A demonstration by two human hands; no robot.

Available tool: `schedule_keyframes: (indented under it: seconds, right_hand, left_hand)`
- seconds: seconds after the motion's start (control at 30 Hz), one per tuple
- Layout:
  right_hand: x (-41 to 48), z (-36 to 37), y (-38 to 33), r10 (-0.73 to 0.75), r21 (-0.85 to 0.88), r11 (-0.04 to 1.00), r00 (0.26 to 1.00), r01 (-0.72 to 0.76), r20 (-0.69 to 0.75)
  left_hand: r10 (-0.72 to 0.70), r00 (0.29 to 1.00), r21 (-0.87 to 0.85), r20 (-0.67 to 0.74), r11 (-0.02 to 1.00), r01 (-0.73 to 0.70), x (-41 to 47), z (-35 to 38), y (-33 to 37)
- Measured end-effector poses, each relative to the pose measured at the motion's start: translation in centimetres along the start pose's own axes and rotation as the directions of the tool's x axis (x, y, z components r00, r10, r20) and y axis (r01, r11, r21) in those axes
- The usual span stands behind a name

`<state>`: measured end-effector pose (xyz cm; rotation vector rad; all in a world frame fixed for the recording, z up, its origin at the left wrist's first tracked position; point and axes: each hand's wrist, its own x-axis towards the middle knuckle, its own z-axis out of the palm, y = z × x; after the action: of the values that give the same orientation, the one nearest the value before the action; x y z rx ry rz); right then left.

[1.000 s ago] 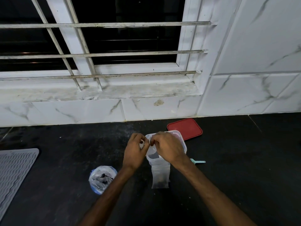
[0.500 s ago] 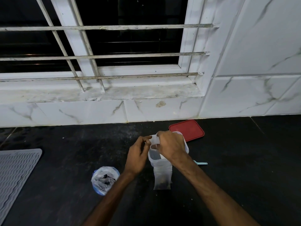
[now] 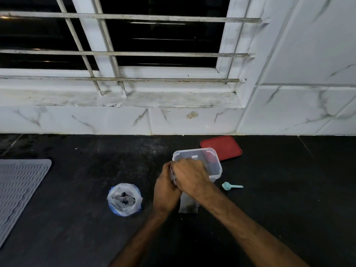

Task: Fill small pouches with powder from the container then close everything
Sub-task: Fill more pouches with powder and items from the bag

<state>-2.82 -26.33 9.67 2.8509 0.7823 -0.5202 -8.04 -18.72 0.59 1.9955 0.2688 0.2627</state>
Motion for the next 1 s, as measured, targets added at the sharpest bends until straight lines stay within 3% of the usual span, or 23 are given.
schedule_keyframes:
  seconds: [0.07,0.17,0.23,0.3,0.43,0.57,0.67,0.8,1.0]
  right_hand:
    - [-0.9,1.2,0.6,-0.083,0.104,0.990,0.994,0.090,-0.075]
    - [-1.7,3.5,2.7,-0.097,0.462,0.874,0.985,0.153,-0.143]
    - [-2.0,4.6,4.8,-0.037,0.652,0.739,0.976,0.170,-0.212]
    - [-2.3,6.0,7.5,0.098,0.709,0.689,0.949,0.152,-0.298]
    - [-2.6,10.2,13.6,0.324,0.664,0.743,0.913,-0.082,-0.249]
    - [-2.6,14.1,17.5,0.396,0.556,0.781,0.914,-0.284,-0.090]
    - [-2.1,16.1,18.7,0.345,0.434,0.853,0.937,-0.290,-0.052]
    - [-1.4,17.7,19.1,0.276,0.311,0.914,0.961,-0.260,-0.009]
    - [-0.6,18.4,19.0,0.275,0.238,0.939,0.958,-0.250,-0.078]
  left_hand:
    - [-0.053,0.998,0.012,-0.038,0.998,0.054,-1.3,0.4,-0.1]
    - [-0.113,0.991,-0.011,-0.073,0.994,0.112,-3.1,1.4,-0.9]
    - [-0.115,0.988,0.031,-0.106,0.992,0.119,-4.4,2.4,-1.4]
    - [-0.110,0.984,0.043,-0.142,0.992,0.117,-5.8,3.5,-1.5]
    - [-0.133,0.963,0.083,-0.233,0.984,0.156,-8.1,5.7,-2.2]
    - [-0.222,0.925,0.101,-0.307,0.959,0.264,-9.5,7.9,-3.1]
    - [-0.254,0.909,0.126,-0.331,0.943,0.309,-9.7,9.2,-3.3]
    - [-0.343,0.877,0.016,-0.336,0.929,0.370,-9.8,9.8,-3.3]
    - [-0.377,0.858,0.015,-0.349,0.913,0.407,-10.2,10.6,-3.8]
